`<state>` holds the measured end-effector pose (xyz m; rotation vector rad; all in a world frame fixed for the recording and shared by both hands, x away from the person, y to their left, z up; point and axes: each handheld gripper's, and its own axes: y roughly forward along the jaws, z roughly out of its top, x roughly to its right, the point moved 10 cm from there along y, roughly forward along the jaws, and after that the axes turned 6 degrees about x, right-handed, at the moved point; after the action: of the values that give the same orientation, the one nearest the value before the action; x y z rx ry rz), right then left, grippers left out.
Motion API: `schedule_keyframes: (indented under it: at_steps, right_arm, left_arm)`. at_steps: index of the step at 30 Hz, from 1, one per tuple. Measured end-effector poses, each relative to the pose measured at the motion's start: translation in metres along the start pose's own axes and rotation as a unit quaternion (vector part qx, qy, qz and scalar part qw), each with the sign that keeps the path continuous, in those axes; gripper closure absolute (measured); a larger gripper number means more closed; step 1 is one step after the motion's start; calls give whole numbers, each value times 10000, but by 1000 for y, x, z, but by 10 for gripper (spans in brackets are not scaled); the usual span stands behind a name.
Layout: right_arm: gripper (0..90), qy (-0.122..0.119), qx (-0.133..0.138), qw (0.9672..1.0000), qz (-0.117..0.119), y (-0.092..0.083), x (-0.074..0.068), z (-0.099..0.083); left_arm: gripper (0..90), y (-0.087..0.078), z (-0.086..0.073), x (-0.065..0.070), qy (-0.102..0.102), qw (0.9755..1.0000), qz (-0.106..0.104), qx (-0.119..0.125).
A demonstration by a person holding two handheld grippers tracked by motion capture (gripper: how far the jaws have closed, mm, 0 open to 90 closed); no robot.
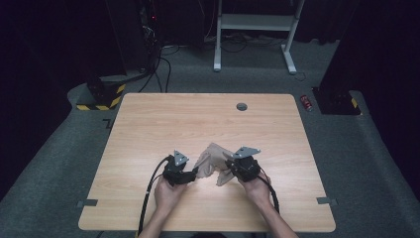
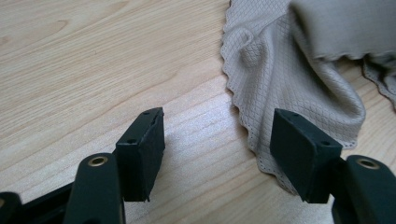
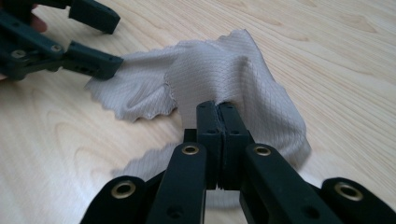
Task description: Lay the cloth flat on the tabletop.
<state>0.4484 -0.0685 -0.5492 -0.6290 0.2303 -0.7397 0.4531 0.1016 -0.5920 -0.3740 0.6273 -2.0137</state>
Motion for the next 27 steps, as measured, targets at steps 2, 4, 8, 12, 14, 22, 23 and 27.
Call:
schedule_keyframes:
  at_steps: [2, 4, 8, 12, 14, 22, 23, 27]
  right_arm:
    - [888, 15, 3, 10000, 16, -5, 1, -2]
    - [888, 80, 8, 10000, 50, -15, 3, -6]
    - [888, 250, 4, 9997, 57, -36, 8, -19]
    - [887, 268, -50, 9996, 45, -46, 9, -28]
    - [887, 260, -142, 9996, 4, -56, 11, -38]
    - [882, 398, -125, 9991, 1, -80, 15, -42]
    - [882, 398, -125, 9991, 1, -80, 15, -42]
    - [788, 365, -578, 9976, 111, -66, 10, -59]
  left_arm:
    - [357, 0, 0, 0, -2, 10000, 3, -1]
    - [353, 0, 0, 0, -7, 10000, 5, -2]
    - [350, 0, 0, -1, 7, 10000, 7, -7]
    - [350, 0, 0, -1, 13, 10000, 7, -5]
    - [349, 0, 0, -1, 13, 10000, 7, -6]
    - [349, 0, 0, -1, 4, 10000, 12, -2]
    - [348, 0, 0, -1, 4, 10000, 12, -2]
    - [349, 0, 0, -1, 0, 10000, 13, -3]
